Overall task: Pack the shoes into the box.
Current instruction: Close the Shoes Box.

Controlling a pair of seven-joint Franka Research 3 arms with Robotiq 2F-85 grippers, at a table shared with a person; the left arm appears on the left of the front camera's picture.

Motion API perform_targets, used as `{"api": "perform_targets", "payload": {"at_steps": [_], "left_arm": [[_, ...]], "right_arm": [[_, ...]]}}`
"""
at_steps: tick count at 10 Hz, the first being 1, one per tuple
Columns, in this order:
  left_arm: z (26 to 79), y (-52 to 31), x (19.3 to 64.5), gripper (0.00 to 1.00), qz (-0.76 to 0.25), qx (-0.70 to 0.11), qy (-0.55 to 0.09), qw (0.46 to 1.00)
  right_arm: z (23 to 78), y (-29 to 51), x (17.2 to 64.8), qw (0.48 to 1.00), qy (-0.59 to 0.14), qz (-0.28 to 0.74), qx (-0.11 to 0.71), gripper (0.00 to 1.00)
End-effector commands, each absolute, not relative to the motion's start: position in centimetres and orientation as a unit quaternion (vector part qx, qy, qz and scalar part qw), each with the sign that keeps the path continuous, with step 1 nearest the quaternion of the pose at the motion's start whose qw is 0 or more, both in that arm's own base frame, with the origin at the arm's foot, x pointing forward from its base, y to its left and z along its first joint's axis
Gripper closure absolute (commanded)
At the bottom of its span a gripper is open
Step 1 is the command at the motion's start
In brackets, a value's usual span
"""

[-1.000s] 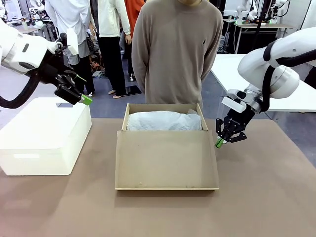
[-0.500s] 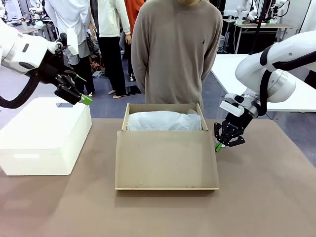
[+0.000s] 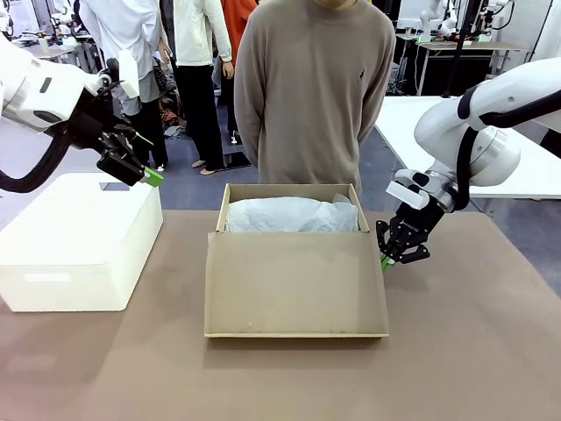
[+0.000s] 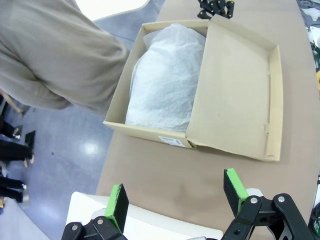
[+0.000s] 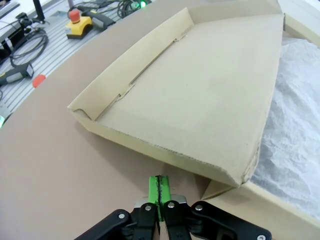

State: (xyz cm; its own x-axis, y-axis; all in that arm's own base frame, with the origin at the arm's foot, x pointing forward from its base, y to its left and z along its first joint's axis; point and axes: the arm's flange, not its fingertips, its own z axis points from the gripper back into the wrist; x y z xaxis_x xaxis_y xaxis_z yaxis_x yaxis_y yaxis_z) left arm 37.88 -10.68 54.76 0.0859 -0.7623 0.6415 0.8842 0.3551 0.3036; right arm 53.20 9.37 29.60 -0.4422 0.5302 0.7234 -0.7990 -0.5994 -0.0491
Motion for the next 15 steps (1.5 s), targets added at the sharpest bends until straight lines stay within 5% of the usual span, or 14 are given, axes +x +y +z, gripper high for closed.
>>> {"api": "perform_targets", "payload": {"at_steps": [1, 15], "left_arm": [[54.6, -10.5, 38.1, 0.0, -0.568, -0.088, -0.38, 0.725], [54.6, -10.5, 38.1, 0.0, -0.568, -0.088, -0.38, 0.725]], "right_arm": [[28.8, 9.5, 52.3, 0.384, -0.236, 0.827, 0.337, 1.0], [30.4, 8.0, 50.2, 0.407, -0.313, 0.747, 0.421, 1.0]]}}
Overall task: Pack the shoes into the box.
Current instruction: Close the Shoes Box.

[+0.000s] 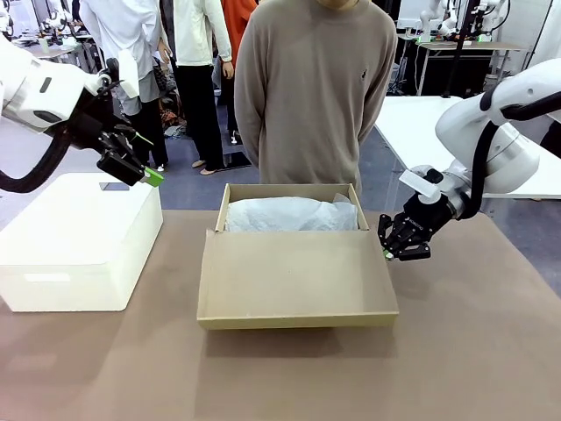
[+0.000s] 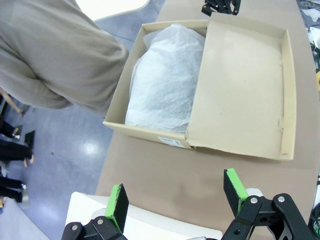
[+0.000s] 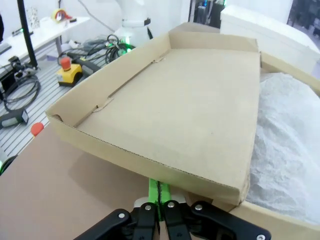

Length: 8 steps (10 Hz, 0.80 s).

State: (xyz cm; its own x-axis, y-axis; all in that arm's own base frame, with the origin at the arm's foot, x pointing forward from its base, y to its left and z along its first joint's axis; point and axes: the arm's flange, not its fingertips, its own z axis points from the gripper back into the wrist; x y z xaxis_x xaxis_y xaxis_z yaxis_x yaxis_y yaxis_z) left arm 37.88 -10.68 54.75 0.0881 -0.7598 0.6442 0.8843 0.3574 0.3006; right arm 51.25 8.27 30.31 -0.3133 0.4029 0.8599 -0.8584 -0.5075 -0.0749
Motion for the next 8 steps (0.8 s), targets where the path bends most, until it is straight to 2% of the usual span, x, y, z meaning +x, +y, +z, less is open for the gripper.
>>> {"api": "perform_targets", "payload": {"at_steps": [1, 5, 8], "left_arm": [[54.6, -10.5, 38.1, 0.0, -0.568, -0.088, -0.38, 0.725], [54.6, -10.5, 38.1, 0.0, -0.568, -0.088, -0.38, 0.725], [54.6, -10.5, 38.1, 0.0, -0.568, -0.088, -0.38, 0.725]], "right_arm": [[30.4, 7.7, 50.2, 0.41, -0.324, 0.733, 0.434, 1.0], [31.2, 6.4, 49.6, 0.428, -0.36, 0.68, 0.474, 1.0], [32.2, 5.4, 49.2, 0.462, -0.4, 0.621, 0.49, 1.0]]}}
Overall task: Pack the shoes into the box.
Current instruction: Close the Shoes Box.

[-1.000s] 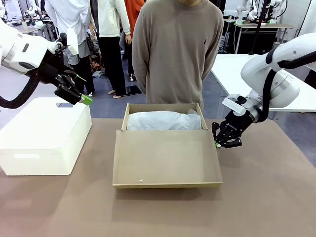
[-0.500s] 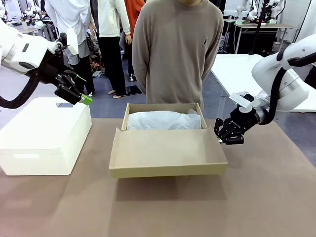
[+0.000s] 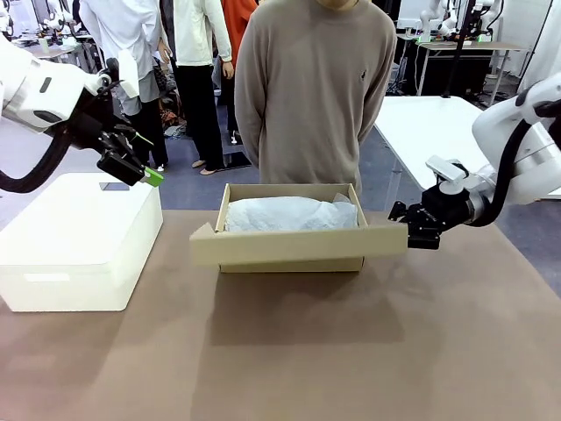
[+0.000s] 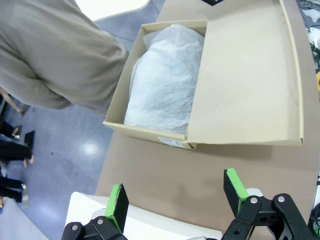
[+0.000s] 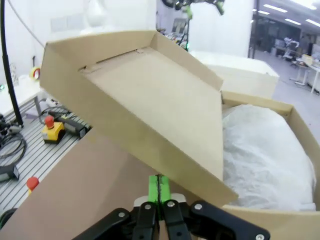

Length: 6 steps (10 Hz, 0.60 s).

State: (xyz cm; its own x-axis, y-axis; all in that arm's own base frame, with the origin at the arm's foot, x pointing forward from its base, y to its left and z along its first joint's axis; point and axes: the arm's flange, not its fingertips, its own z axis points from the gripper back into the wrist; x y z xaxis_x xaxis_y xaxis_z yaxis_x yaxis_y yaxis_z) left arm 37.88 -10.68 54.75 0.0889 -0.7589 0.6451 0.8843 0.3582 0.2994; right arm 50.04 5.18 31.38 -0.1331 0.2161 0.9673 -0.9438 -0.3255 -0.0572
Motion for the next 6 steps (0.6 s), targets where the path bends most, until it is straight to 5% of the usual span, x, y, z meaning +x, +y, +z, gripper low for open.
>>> {"api": "perform_targets", "payload": {"at_steps": [1, 6], "left_arm": [[54.6, -10.5, 38.1, 0.0, -0.568, -0.088, -0.38, 0.725], [54.6, -10.5, 38.1, 0.0, -0.568, -0.088, -0.38, 0.725]], "right_arm": [[32.5, 5.2, 49.1, 0.471, -0.407, 0.607, 0.493, 1.0], [33.7, 5.1, 50.8, 0.532, -0.437, 0.525, 0.501, 1.0]]}}
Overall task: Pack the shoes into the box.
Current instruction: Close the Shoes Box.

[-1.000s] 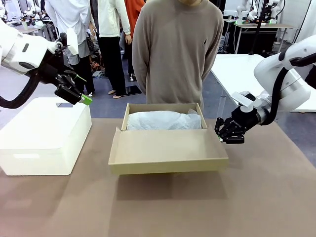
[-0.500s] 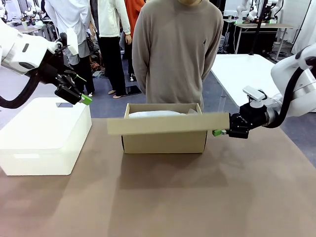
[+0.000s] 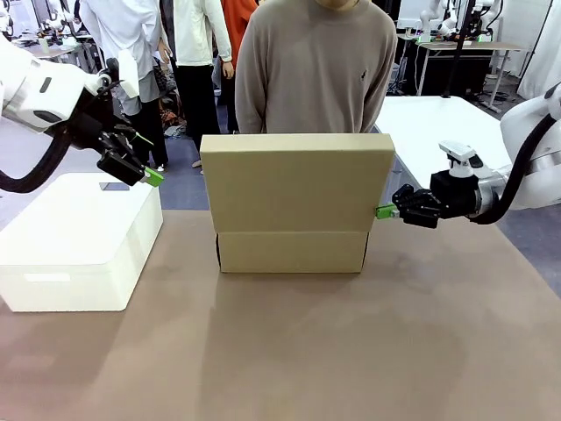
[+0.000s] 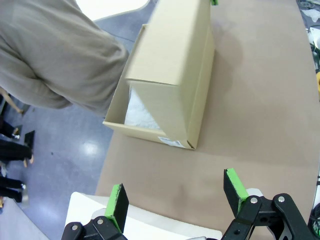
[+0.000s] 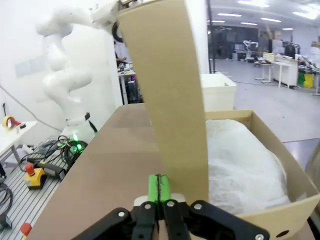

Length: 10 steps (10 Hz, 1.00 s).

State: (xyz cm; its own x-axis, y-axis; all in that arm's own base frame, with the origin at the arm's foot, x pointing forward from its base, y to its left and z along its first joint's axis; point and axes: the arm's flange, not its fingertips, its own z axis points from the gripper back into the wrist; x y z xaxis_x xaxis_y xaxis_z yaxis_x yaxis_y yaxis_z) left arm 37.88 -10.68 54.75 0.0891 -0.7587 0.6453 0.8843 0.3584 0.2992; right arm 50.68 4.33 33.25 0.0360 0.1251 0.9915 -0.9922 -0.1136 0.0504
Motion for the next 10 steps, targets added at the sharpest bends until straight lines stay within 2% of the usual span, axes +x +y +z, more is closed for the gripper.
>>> {"api": "perform_targets", "payload": {"at_steps": [1, 6, 9, 10], "left_arm": [[54.6, -10.5, 38.1, 0.0, -0.568, -0.088, -0.38, 0.725], [54.6, -10.5, 38.1, 0.0, -0.568, -0.088, -0.38, 0.725], [54.6, -10.5, 38.1, 0.0, -0.568, -0.088, -0.38, 0.725], [54.6, -10.5, 38.1, 0.0, -0.568, -0.088, -0.38, 0.725]], "right_arm": [[34.1, 5.4, 51.4, 0.542, -0.439, 0.519, 0.494, 1.0], [36.9, 7.0, 54.6, 0.614, -0.43, 0.512, 0.419, 1.0], [38.6, 7.6, 54.6, 0.608, -0.422, 0.535, 0.408, 1.0], [37.4, 6.9, 54.9, 0.603, -0.43, 0.524, 0.421, 1.0]]}}
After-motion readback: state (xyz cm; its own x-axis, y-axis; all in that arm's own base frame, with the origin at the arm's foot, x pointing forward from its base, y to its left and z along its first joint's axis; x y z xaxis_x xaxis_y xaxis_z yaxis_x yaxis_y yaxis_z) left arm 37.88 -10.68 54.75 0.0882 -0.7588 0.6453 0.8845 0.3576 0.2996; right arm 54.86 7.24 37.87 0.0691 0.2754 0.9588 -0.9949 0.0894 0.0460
